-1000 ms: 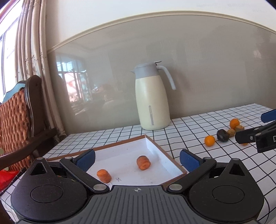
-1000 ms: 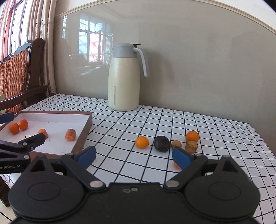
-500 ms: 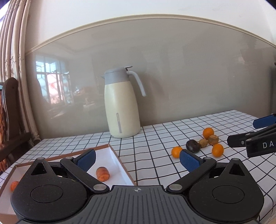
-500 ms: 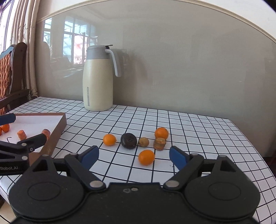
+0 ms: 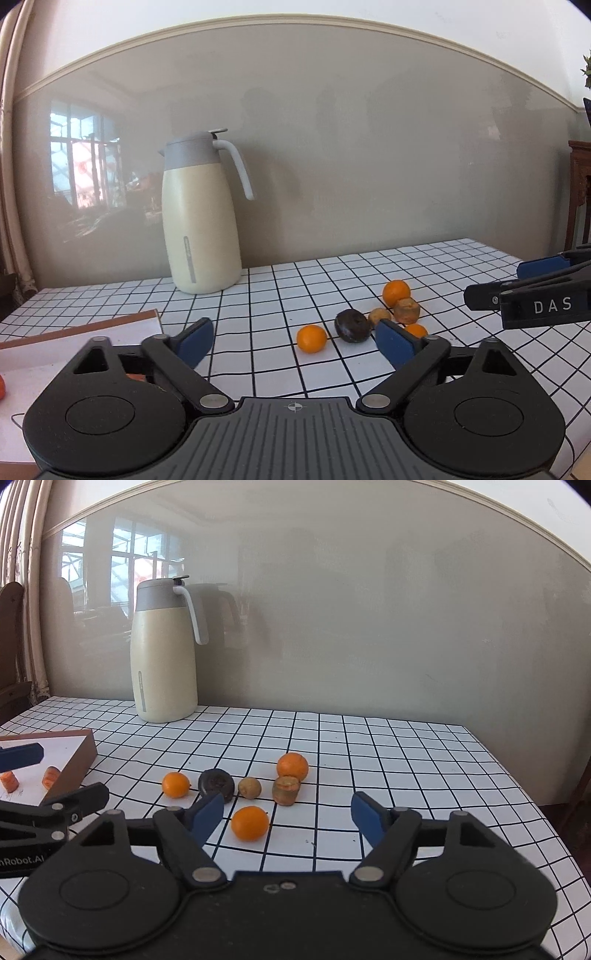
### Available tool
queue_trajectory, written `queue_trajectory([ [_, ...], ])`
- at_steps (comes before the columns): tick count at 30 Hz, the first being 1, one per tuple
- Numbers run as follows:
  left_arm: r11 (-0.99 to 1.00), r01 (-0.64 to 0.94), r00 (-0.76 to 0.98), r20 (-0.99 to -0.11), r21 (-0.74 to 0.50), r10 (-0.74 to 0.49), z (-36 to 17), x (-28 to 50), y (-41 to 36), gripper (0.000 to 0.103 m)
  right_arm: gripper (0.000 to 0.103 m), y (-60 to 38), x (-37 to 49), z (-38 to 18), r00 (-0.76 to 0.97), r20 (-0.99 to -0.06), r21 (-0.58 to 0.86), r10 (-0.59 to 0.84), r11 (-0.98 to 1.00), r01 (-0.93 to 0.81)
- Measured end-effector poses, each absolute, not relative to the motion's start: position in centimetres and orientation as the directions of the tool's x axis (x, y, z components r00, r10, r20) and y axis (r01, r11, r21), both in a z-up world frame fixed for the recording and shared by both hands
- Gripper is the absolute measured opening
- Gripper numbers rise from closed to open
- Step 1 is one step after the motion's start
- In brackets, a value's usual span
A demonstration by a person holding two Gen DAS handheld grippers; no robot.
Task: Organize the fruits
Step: 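Grasp the dark plum with the left tool while the right tool grasps a carrot piece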
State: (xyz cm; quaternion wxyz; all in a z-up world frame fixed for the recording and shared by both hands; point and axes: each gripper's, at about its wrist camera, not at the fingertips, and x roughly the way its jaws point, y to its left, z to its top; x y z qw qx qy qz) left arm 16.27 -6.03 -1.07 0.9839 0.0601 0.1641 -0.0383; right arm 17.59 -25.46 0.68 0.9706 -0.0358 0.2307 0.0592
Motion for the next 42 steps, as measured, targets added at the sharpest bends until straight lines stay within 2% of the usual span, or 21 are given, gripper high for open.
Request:
queue_trajectory([
  [7,0.987,0.122,0.925,-0.372,0.104,-0.075,-2.2,18.2,-8.0,0.085,0.06,-26.5,19.3,0.0,0.878,-0.469,-0.041,0.096,0.991,-0.13],
  [11,0.985,0.121,0.913,-0.402,0.12,-0.063,-2.6,19.5,-9.0,0.075,0.056,-26.8,20.1,-0.2,0.874,-0.475,-0.025,0.099,0.992,-0.126],
  [14,0.984,0.124,0.906,-0.419,0.125,-0.061,-2.9,20.4,-9.5,0.074,0.052,-26.7,20.8,-0.4,0.871,-0.48,-0.022,0.103,0.991,-0.13],
  [23,0.982,0.154,0.88,-0.468,0.11,-0.085,-4.4,23.7,-11.0,0.062,0.035,-27.3,23.5,-1.6,0.839,-0.532,0.017,0.118,0.991,-0.129],
  [37,0.978,0.181,0.837,-0.538,0.104,-0.097,-6.0,28.1,-12.6,0.057,0.032,-26.7,28.1,-3.3,0.789,-0.592,0.059,0.163,0.985,-0.16],
  [42,0.98,0.176,0.828,-0.552,0.091,-0.097,-6.2,29.2,-12.4,0.053,0.03,-26.4,29.0,-3.7,0.78,-0.599,0.074,0.181,0.982,-0.171],
])
